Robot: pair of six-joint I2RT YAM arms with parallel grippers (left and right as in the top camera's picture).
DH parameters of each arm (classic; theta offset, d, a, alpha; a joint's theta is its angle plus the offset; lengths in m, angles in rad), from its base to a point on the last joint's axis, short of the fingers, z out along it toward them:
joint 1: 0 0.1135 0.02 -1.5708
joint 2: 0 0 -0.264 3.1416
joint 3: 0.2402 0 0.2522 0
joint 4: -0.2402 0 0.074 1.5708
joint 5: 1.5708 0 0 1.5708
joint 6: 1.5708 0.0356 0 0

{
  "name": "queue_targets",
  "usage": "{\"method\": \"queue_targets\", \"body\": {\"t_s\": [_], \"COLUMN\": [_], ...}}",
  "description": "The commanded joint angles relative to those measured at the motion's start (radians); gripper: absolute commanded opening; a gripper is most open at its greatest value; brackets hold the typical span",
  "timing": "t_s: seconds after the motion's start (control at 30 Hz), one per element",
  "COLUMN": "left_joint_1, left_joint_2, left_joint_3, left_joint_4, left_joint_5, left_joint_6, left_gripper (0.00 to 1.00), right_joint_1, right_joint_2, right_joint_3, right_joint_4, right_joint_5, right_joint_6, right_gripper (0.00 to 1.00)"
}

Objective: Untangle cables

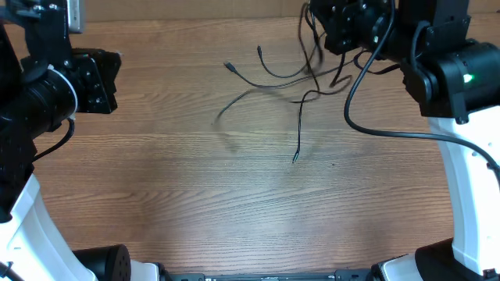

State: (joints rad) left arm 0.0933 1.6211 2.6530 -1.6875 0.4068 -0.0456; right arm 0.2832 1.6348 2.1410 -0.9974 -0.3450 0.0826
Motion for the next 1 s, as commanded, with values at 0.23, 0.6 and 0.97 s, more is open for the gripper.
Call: {"method": "queue_targets", "body": {"t_s": [0.23,0.6,0.97], "left_joint_1": [-0.153,-0.365,-0.368], "left_joint_2": [0.106,0.327,0.489], "left_joint_3": [0.001,0.001,0.001], "left_joint_4": [0.052,0.032,0.105], "left_joint_5": [0.323,0.314,0.221], "left_joint_6": [0.183,0.783,0.862], "left_gripper": [0.04,0.72,0.80], "right_joint_1": [-0.002,-0.002,-0.002], "right_joint_2": [-0.019,-0.024,-0.154], "right_joint_3": [0.027,0.027,0.027], "right_joint_4": [-0.006,-0.007,-0.034], "right_joint_5": [-0.023,-0.024,-0.137], "right_joint_6": [-0.009,-0.039,-0.038], "right_gripper": [0.04,0.04,0.04]}}
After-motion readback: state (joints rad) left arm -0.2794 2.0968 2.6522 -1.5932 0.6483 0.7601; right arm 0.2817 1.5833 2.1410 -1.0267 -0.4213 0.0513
